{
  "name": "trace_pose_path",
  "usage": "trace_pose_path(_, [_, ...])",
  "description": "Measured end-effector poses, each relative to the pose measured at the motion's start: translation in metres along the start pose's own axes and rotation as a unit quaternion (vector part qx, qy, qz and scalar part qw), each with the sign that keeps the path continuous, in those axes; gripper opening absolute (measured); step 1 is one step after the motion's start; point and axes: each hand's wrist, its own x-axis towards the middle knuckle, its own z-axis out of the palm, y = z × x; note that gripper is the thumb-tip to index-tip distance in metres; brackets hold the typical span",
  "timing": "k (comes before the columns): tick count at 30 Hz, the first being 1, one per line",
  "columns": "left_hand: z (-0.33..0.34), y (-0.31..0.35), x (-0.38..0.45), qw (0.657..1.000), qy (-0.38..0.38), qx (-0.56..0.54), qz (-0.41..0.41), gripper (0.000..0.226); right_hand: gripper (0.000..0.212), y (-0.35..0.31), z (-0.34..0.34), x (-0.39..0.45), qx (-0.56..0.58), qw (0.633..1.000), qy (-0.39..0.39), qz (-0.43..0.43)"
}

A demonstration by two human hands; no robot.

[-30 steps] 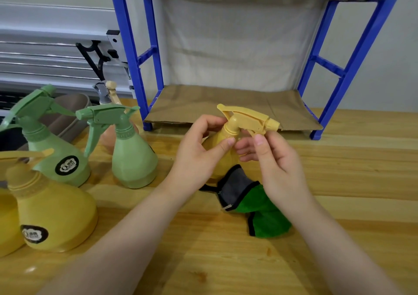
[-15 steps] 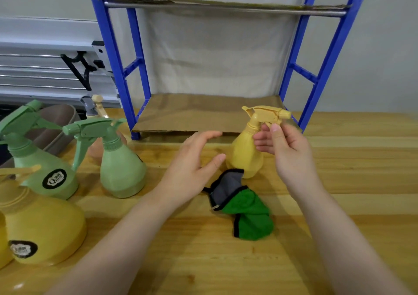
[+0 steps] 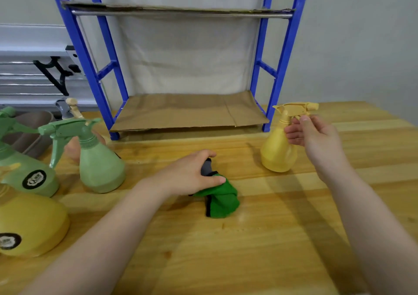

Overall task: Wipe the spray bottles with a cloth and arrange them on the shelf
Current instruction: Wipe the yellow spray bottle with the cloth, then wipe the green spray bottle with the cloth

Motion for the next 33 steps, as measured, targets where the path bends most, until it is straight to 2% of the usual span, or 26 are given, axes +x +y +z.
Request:
trace_pose_path(11, [0.001, 0.008, -0.014, 0.998, 0.016, 0.008, -0.067, 0.086, 0.027, 0.005, -0.023, 0.004, -0.064, 0.998, 0.01, -0.001])
trace_pose_path(16, [0.004, 0.009, -0.023, 0.997, 0.02, 0.006, -0.079, 0.089, 0.029, 0.004, -0.035, 0.0, -0.156, 0.988, -0.002, -0.022])
trace_pose_path(19, [0.003, 0.008, -0.029, 0.996, 0.038, 0.003, -0.085, 0.09, 0.04, -0.002, -0.043, -0.011, -0.191, 0.977, 0.06, -0.078])
trace_pose_path(21, [0.005, 0.006, -0.033, 0.995, 0.056, -0.002, -0.084, 0.088, 0.036, -0.008, -0.043, -0.03, -0.183, 0.96, 0.134, -0.162])
trace_pose_path(23, [0.007, 0.002, -0.039, 0.994, 0.079, -0.004, -0.081, 0.084, 0.029, -0.013, -0.035, -0.052, -0.165, 0.945, 0.162, -0.232])
trace_pose_path(25, [0.007, -0.003, -0.046, 0.992, 0.1, -0.003, -0.078, 0.08, 0.026, -0.015, -0.017, -0.075, -0.151, 0.946, 0.103, -0.267])
trace_pose_path(27, [0.006, -0.006, -0.055, 0.99, 0.122, -0.008, -0.074, 0.075, 0.025, -0.012, 0.005, -0.094, -0.164, 0.948, -0.007, -0.273])
trace_pose_path(30, [0.006, -0.013, -0.07, 0.983, 0.17, -0.021, -0.073, 0.068, 0.027, 0.003, 0.04, -0.115, -0.241, 0.925, -0.169, -0.24])
trace_pose_path(33, [0.004, -0.022, -0.088, 0.968, 0.24, -0.041, -0.063, 0.063, 0.034, 0.011, 0.068, -0.129, -0.293, 0.899, -0.259, -0.196])
